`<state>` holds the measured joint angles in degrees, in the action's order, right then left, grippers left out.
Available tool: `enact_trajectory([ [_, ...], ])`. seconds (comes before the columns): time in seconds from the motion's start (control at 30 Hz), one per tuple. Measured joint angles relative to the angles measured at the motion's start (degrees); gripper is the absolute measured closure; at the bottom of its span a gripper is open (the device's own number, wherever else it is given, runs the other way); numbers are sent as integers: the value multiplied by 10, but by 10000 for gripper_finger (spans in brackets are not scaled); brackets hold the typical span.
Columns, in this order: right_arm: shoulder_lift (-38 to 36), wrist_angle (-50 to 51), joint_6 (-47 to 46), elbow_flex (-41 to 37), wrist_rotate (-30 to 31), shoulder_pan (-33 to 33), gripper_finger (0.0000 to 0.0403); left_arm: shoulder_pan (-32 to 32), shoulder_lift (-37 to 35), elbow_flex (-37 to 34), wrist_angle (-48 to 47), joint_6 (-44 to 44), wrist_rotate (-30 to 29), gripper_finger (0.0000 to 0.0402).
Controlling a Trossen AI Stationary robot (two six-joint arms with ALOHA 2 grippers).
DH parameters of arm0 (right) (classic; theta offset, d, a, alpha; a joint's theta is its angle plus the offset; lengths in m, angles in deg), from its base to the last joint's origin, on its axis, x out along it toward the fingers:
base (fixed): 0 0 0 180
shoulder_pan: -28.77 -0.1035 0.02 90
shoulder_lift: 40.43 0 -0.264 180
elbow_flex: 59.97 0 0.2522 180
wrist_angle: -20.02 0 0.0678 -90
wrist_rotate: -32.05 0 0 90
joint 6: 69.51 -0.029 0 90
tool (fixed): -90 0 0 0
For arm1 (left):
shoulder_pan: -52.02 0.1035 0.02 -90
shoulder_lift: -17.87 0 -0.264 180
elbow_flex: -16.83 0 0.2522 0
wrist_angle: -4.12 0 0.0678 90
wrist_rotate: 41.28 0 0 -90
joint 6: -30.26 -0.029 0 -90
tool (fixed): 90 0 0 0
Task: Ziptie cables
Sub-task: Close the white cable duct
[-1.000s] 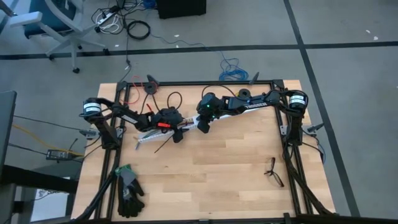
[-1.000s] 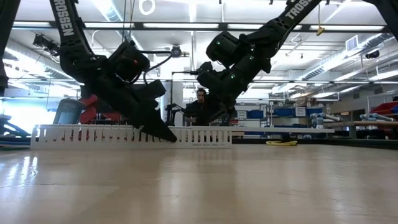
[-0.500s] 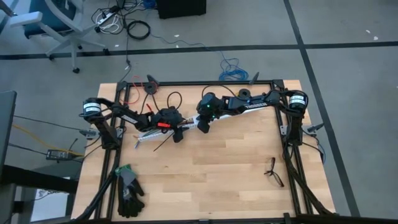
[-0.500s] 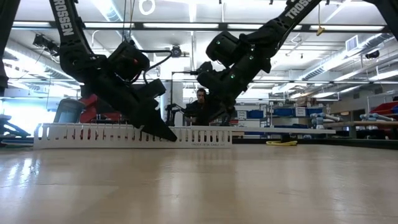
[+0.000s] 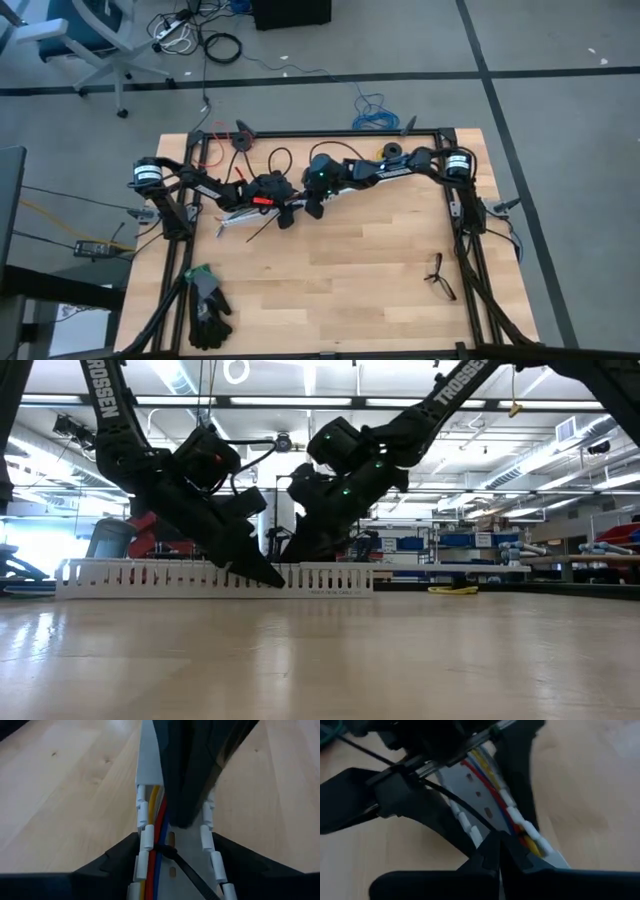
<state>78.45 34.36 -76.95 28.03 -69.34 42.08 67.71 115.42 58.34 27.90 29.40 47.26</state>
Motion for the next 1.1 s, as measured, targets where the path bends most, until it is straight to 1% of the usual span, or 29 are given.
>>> enact_trajectory([
  [0.17, -13, -26, 36, 6, 3, -5, 403, 1, 0, 1, 4, -13, -9, 172],
  [0.37, -77, -32, 103, 4, 15, -6, 403, 2, 0, 3, 6, -19, -19, 172],
  [0.47, -107, -27, 121, -7, 39, -6, 403, 1, 0, 3, 5, -19, -16, 172],
  [0.53, -123, 2, 122, -13, 64, 0, 403, 1, 0, 3, 4, -19, -11, 172],
  [0.63, -132, 88, 118, -14, 82, 21, 403, 1, 0, 3, 4, -29, -3, 172],
  [0.7, -128, 152, 108, -15, 73, 36, 403, 1, 0, 3, 4, -36, 6, 172],
  [0.77, -115, 171, 100, -15, 50, 47, 403, 1, 0, 3, 4, -36, 10, 172],
  [0.83, -94, 159, 89, -14, 13, 52, 403, 1, 0, 2, 0, -36, 20, 172],
  [0.93, -50, 74, 77, -10, -54, 45, 403, 1, 0, 1, 4, -34, 22, 172],
  [0.97, -40, 45, 79, -11, -63, 39, 403, 1, 0, 1, 5, -32, 22, 172],
  [1.03, -30, 1, 81, -12, -64, 29, 403, 1, 0, 2, 4, -32, 22, 172],
  [1.1, -31, -21, 89, -13, -39, 22, 403, 1, 0, 5, 4, -33, 21, 172],
])
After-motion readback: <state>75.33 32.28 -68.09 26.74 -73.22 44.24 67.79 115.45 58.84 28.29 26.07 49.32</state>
